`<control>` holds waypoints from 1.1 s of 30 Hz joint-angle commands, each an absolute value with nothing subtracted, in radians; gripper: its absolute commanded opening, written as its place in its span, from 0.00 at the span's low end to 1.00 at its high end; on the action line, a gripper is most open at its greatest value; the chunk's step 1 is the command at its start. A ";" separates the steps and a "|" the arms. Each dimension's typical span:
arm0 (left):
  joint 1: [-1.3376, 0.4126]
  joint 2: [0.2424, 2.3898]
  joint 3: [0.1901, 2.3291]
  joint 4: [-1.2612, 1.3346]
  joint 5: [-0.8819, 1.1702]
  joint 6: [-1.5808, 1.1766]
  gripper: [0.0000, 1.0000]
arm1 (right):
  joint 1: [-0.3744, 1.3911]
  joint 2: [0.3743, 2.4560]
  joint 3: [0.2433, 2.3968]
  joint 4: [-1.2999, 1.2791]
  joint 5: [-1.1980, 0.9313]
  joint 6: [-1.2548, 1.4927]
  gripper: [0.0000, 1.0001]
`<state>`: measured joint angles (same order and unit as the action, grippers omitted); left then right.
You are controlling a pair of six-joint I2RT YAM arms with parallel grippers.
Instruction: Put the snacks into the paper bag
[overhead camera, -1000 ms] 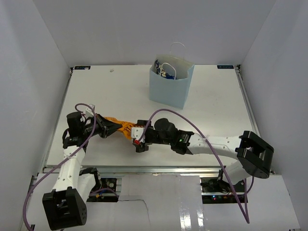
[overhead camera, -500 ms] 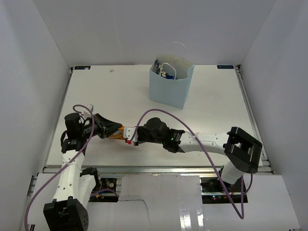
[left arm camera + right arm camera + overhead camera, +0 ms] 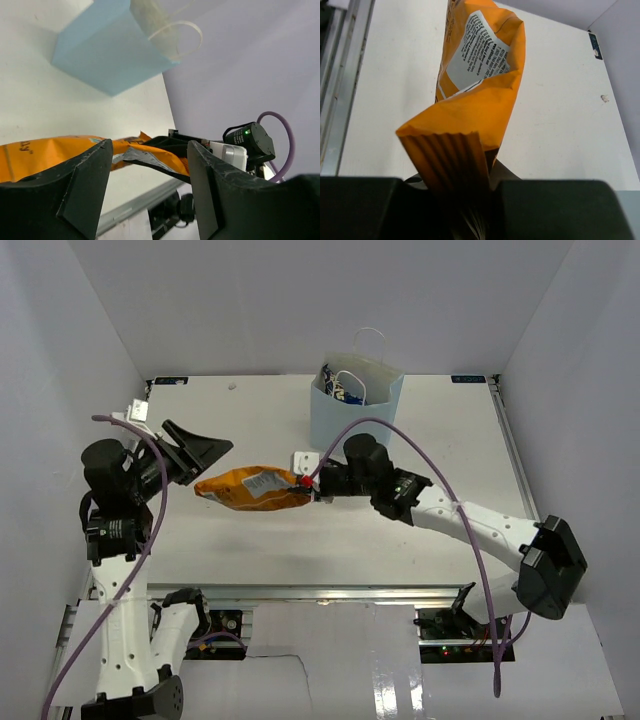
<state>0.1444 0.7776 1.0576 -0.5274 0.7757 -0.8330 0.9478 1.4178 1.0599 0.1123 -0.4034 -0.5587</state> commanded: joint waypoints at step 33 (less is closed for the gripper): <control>0.143 0.532 0.899 -0.626 0.365 -0.666 0.98 | 0.268 1.358 1.617 0.031 -0.541 -0.347 0.08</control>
